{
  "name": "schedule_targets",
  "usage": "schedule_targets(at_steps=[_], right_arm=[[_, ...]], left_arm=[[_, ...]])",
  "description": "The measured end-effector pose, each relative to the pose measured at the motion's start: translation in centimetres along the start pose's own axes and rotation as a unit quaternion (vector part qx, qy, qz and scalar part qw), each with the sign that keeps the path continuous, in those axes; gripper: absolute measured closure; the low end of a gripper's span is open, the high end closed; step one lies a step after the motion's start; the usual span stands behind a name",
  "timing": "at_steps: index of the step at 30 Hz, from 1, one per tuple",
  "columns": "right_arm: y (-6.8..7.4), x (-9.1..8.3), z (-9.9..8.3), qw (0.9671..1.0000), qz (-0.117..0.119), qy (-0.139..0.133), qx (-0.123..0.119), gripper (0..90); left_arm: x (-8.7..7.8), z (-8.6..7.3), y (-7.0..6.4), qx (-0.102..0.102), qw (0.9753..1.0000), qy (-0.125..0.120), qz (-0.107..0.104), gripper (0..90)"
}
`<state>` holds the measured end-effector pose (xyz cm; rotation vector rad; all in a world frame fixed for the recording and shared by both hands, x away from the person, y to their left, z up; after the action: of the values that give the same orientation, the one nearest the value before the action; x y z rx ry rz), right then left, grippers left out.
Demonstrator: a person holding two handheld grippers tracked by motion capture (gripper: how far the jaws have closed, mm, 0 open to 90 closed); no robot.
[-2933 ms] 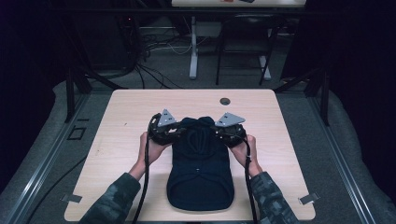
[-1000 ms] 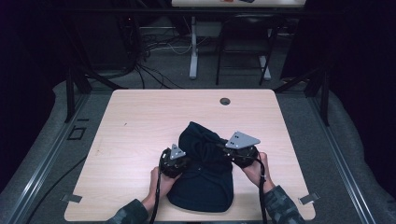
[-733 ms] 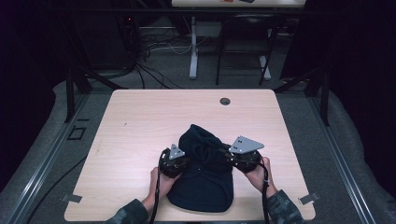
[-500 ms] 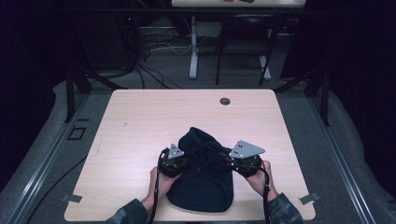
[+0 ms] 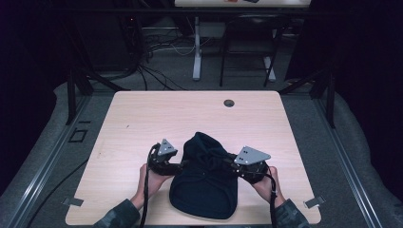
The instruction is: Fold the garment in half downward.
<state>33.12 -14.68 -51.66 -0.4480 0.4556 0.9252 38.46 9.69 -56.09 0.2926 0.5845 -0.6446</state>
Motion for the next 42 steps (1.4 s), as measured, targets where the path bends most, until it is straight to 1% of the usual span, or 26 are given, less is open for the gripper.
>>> schedule_targets(at_steps=[2,3,4,5,6,7,8,9,10,11,13,14,15,16,17,19,22,25,26,28,29,31,34,39,41,42], right_arm=[[0.1,0.1,0.0,1.0000,0.004,0.003,0.000,78.0],[0.1,0.1,0.0,1.0000,0.004,0.003,0.000,78.0],[0.2,0.1,-0.1,1.0000,0.007,0.004,0.001,78.0],[0.2,0.1,-0.1,0.9999,0.008,0.007,0.000,77.9],[0.3,0.1,-0.1,1.0000,0.008,0.005,-0.001,77.9],[0.4,0.2,-0.2,0.9999,0.013,0.009,-0.001,77.7],[0.4,0.2,-0.2,0.9999,0.013,0.009,-0.001,77.7],[0.4,0.2,-0.3,0.9998,0.011,0.015,-0.005,77.4],[0.5,0.2,-0.3,0.9998,0.014,0.016,-0.004,77.4],[0.4,0.2,-0.3,0.9997,0.012,0.018,-0.005,77.4],[0.4,0.2,-0.3,0.9997,0.014,0.018,-0.004,77.4],[0.5,0.2,-0.4,0.9997,0.013,0.019,-0.006,77.4],[0.5,0.2,-0.4,0.9997,0.011,0.019,-0.005,77.4],[0.5,0.2,-0.4,0.9996,0.015,0.021,-0.005,77.4],[0.5,0.2,-0.4,0.9997,0.014,0.021,-0.006,77.3],[0.5,0.2,-0.4,0.9995,0.019,0.024,-0.005,77.2],[0.6,0.3,-0.6,0.9992,0.025,0.032,-0.002,76.5],[0.8,0.3,-0.8,0.9993,0.026,0.028,0.003,76.3],[0.9,0.3,-0.8,0.9993,0.024,0.029,0.001,76.2],[1.1,0.3,-0.9,0.9991,0.030,0.030,0.002,75.7],[1.2,0.3,-0.9,0.9991,0.027,0.031,-0.001,75.1],[1.4,0.3,-0.9,0.9991,0.029,0.032,-0.002,74.5],[1.5,0.3,-1.0,0.9989,0.036,0.032,0.000,74.3],[1.8,0.5,-1.2,0.9989,0.032,0.034,-0.012,74.7],[1.7,0.9,-1.3,0.9986,0.036,0.036,-0.014,74.9],[1.7,0.9,-1.3,0.9986,0.036,0.036,-0.014,74.9]], left_arm=[[-0.5,1.3,0.1,0.013,0.9999,-0.009,0.000,31.2],[-0.5,1.3,0.1,0.013,0.9999,-0.009,0.000,30.3],[-0.8,2.4,-0.1,0.032,0.9993,-0.014,-0.011,29.8],[-0.8,2.9,-0.3,0.044,0.9989,-0.012,-0.010,29.6],[-0.8,2.9,-0.3,0.044,0.9989,-0.012,-0.010,29.0],[-0.8,3.7,-0.4,0.066,0.9977,-0.012,-0.006,29.0],[-0.8,3.7,-0.4,0.066,0.9977,-0.012,-0.006,28.7],[-0.5,3.9,-0.4,0.076,0.9971,-0.006,-0.002,27.3],[-0.3,4.0,-0.4,0.079,0.9968,-0.004,0.001,26.5],[0.2,4.0,-0.5,0.085,0.9964,0.003,-0.007,28.0],[0.6,3.9,-0.6,0.088,0.9960,0.004,-0.017,31.6],[0.7,3.9,-0.7,0.087,0.9958,0.002,-0.028,35.3],[0.7,3.9,-0.7,0.087,0.9958,0.002,-0.028,39.8],[0.8,3.8,-0.7,0.088,0.9955,-0.001,-0.036,44.3],[0.8,3.8,-0.8,0.089,0.9953,-0.002,-0.037,50.1],[0.8,3.7,-0.9,0.097,0.9946,-0.002,-0.037,57.4],[0.7,3.4,-1.1,0.102,0.9940,-0.004,-0.040,63.8],[0.6,3.2,-1.1,0.104,0.9936,-0.006,-0.045,69.7],[0.4,3.0,-1.2,0.104,0.9933,-0.009,-0.049,71.0],[0.2,2.8,-1.3,0.106,0.9931,-0.012,-0.048,71.5],[0.1,2.6,-1.4,0.111,0.9926,-0.011,-0.048,71.5],[0.0,2.5,-1.5,0.114,0.9923,-0.013,-0.047,71.8],[-0.6,1.7,-1.7,0.122,0.9912,-0.014,-0.051,74.4],[-0.9,0.6,-1.9,0.117,0.9915,-0.019,-0.053,78.1],[-1.1,-0.3,-2.1,0.112,0.9920,-0.021,-0.054,79.1],[-1.1,-0.3,-2.1,0.112,0.9920,-0.021,-0.054,79.3]])
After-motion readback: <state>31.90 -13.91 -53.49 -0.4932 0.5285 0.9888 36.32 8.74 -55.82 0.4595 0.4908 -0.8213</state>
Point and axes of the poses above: each handheld gripper's, and its own axes: x roughly forward along the jaws, z roughly out of its top, y roughly to its left, the point moved 5 cm from there along x, roughly forward along the jaws, and after that the axes turned 8 degrees about z, right-handed, at the moved point
